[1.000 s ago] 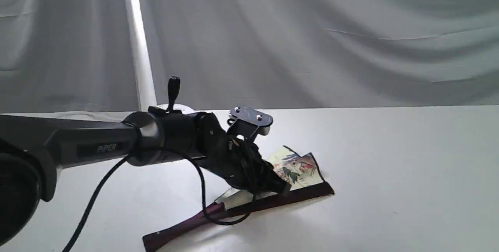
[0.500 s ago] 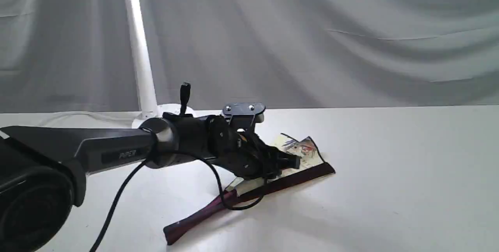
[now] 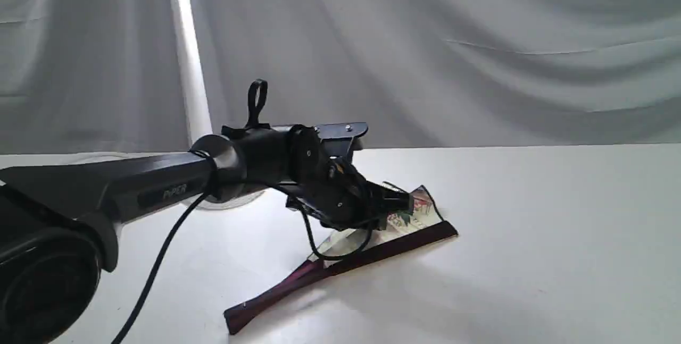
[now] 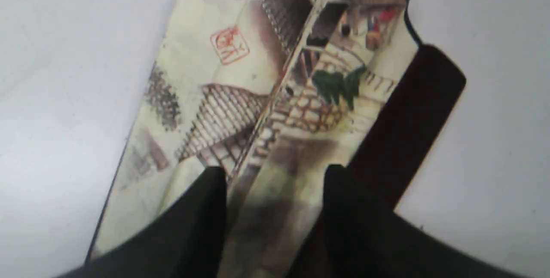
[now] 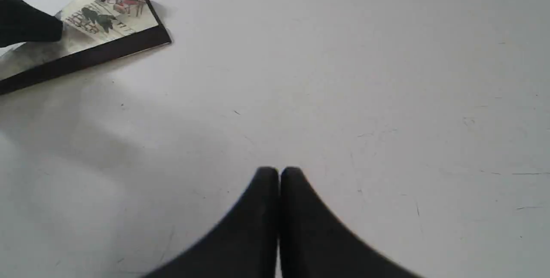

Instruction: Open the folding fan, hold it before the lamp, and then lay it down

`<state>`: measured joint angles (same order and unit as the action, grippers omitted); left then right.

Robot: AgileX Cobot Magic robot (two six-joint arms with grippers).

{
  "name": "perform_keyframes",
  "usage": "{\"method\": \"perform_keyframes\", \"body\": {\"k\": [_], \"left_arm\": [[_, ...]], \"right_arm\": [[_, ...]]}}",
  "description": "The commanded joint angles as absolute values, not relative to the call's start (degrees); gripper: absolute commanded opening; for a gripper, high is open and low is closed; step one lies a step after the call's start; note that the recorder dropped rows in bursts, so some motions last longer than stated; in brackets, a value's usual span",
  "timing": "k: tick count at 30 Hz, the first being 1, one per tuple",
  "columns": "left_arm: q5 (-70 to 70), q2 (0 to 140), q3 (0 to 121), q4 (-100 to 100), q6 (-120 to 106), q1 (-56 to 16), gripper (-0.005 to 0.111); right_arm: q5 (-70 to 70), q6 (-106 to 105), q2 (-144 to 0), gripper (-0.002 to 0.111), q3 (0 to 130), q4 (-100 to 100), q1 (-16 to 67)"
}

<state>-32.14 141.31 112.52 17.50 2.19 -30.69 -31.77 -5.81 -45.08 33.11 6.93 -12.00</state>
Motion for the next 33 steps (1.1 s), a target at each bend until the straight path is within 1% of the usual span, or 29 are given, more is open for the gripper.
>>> {"method": "perform_keyframes", "body": {"k": [1,4,11,16,20,26,33], "left_arm": [[-41.54,141.2,115.72,12.94,2.94,-30.56,0.037],[-46.8,140.8,117.6,12.93,2.95,-29.92,0.037],[-52.54,137.7,117.61,12.4,2.57,-28.37,0.037],[-59.56,137.26,117.47,9.17,2.41,-26.75,0.037],[-61.02,136.54,116.26,11.37,-1.07,-24.78,0.037],[-62.72,133.89,111.81,13.98,-5.28,-21.87,0.037],[-60.53,130.55,102.56,12.67,-9.21,-21.07,0.037]], "right_arm": [[-31.05,-6.06,-45.11,0.0,33.12,7.51,-11.97],[-31.29,-6.06,-45.11,0.0,33.12,10.01,-11.97],[-30.95,-6.06,-45.4,0.0,33.12,15.95,-11.97],[-30.93,-6.23,-49.61,0.0,33.12,16.08,-11.97],[-31.04,-6.39,-53.11,0.0,33.12,16.67,-11.97],[-31.04,-15.09,-54.23,0.0,33.12,23.9,-11.97],[-31.04,-15.47,-54.23,0.0,33.12,24.3,-11.97]]}}
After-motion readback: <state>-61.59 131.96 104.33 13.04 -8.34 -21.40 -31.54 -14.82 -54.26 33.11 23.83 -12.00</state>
